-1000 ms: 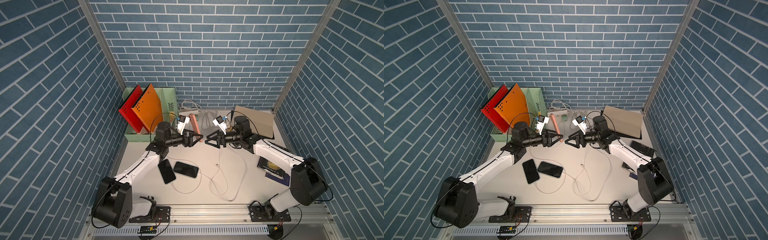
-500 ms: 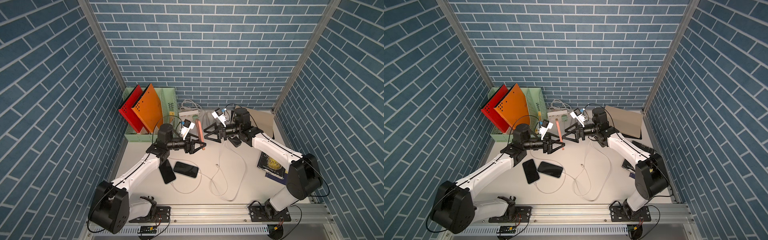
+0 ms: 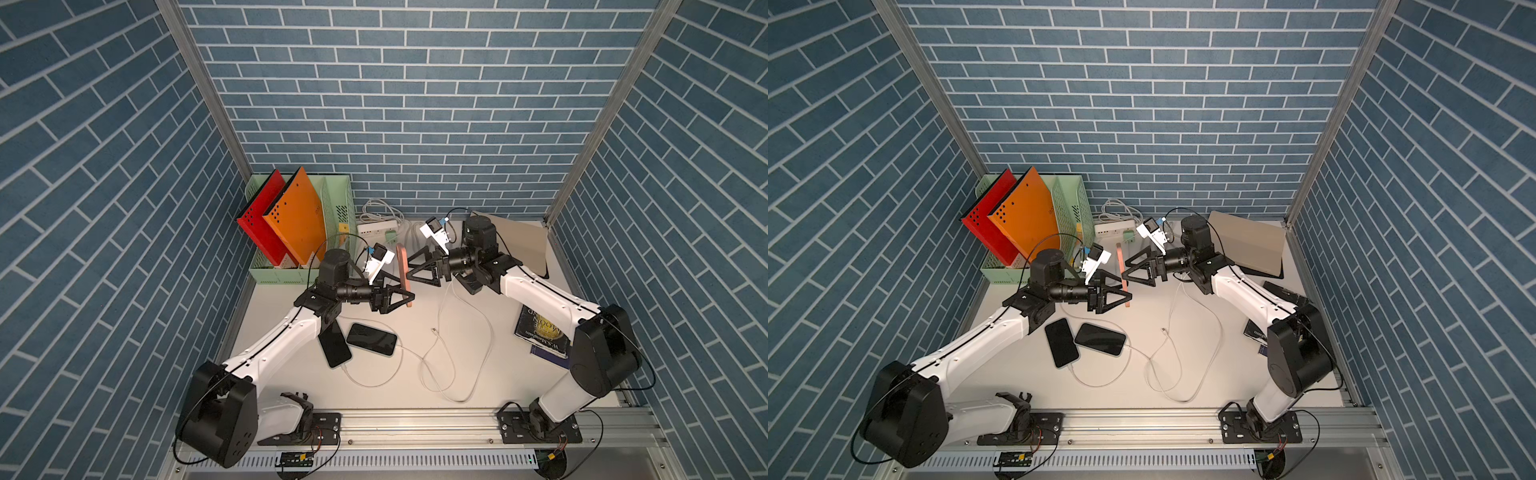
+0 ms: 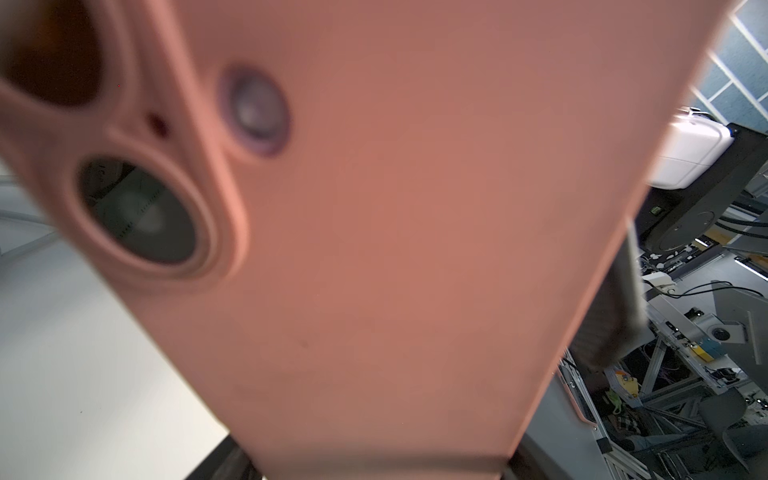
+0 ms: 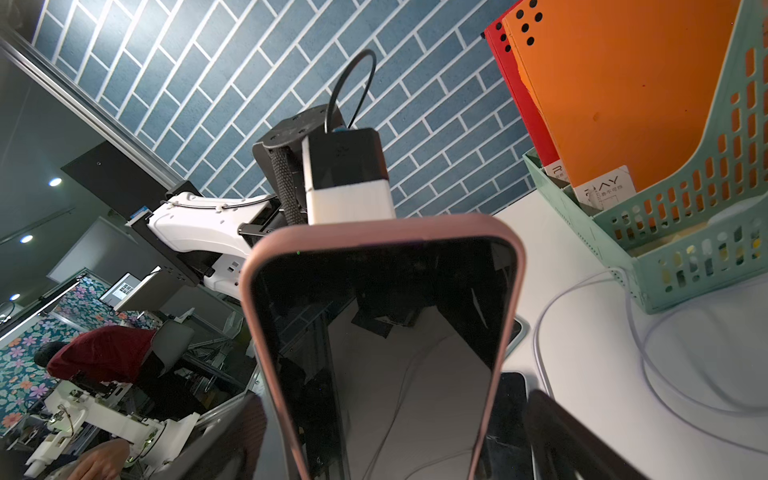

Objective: Unplug the charging cable from the phone
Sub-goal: Place the phone at the center of the board.

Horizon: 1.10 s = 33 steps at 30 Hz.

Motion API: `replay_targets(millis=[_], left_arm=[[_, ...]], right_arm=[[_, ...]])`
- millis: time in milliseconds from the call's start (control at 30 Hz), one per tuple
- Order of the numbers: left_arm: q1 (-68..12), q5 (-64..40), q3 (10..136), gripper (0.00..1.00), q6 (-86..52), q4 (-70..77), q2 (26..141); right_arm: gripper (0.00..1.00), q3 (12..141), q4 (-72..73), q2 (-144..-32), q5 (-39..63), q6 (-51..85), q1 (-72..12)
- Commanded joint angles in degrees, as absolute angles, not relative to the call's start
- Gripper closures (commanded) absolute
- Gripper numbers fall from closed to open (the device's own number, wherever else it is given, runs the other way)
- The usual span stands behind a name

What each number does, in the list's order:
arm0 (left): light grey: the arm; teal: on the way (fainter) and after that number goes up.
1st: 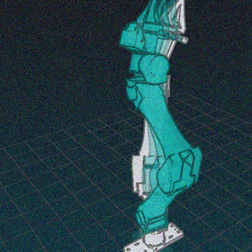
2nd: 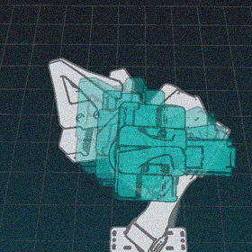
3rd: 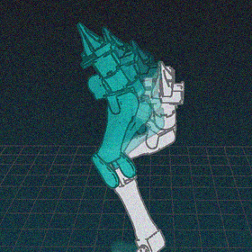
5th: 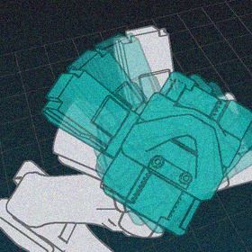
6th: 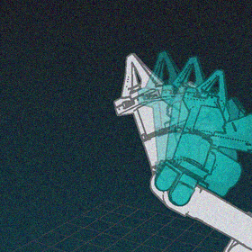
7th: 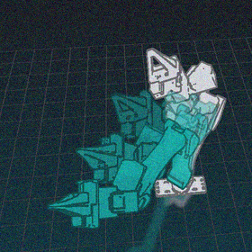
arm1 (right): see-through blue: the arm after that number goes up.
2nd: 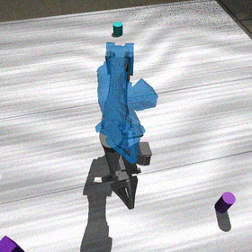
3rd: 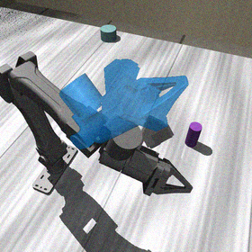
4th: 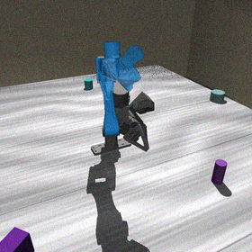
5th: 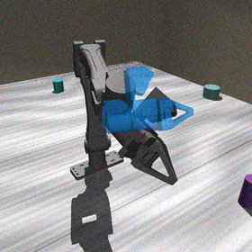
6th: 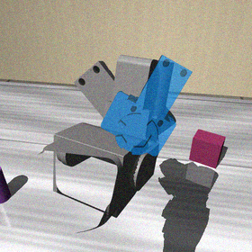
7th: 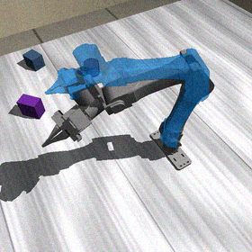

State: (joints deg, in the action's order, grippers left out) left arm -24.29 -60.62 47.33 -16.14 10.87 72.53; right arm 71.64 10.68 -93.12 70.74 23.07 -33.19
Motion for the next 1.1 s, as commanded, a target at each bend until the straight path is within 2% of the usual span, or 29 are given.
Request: replay_targets(millis=[0, 100, 200, 400, 633, 667, 700, 733, 767, 800, 933, 1067], left_arm=[[-24.63, -62.05, 49.48, 1.00, -14.68, 12.39, 72.24], [-24.67, -61.97, 49.39, 1.00, -14.55, 12.48, 72.33], [-24.71, -61.88, 49.31, 1.00, -14.57, 12.40, 72.35], [-24.70, -61.28, 49.13, 1.00, -14.51, 12.31, 72.29], [-24.71, -60.75, 49.20, 1.00, -14.43, 11.66, 72.36], [-24.70, -60.69, 49.26, 0.90, -14.02, 11.21, 72.43], [-24.70, -60.36, 49.47, 0.72, -13.41, 10.16, 72.54], [-24.75, -59.36, 49.82, 0.39, -12.96, 8.66, 72.71], [-24.73, -57.79, 50.28, 0.13, -12.60, 7.07, 73.04], [-24.67, -56.84, 50.79, 0.02, -11.90, 5.23, 73.53], [-23.86, -53.35, 52.28, 0.00, -11.03, 0.00, 74.84], [-19.11, -48.66, 50.51, 0.00, -14.11, 0.01, 72.68]], right_arm=[[0.00, 73.30, 13.73, -94.12, 72.57, 24.81, -33.97], [0.02, 73.40, 14.27, -94.51, 72.93, 25.11, -34.44], [0.09, 73.22, 14.84, -94.48, 72.95, 25.22, -34.44], [0.31, 73.07, 15.24, -94.39, 73.21, 25.40, -34.39], [0.51, 73.30, 15.95, -94.48, 73.30, 25.92, -34.45], [0.54, 73.30, 15.99, -94.41, 73.37, 25.93, -34.45], [0.57, 73.34, 15.95, -94.40, 73.39, 25.93, -34.45], [0.60, 73.38, 15.99, -94.42, 73.39, 25.93, -34.41], [0.62, 73.39, 15.93, -94.46, 73.31, 25.93, -34.36], [0.65, 73.38, 15.91, -94.52, 73.24, 25.93, -34.25], [0.69, 73.53, 13.65, -94.81, 70.98, 25.46, -33.55], [0.72, 76.30, 0.77, -95.64, 63.15, 18.97, -32.74]])
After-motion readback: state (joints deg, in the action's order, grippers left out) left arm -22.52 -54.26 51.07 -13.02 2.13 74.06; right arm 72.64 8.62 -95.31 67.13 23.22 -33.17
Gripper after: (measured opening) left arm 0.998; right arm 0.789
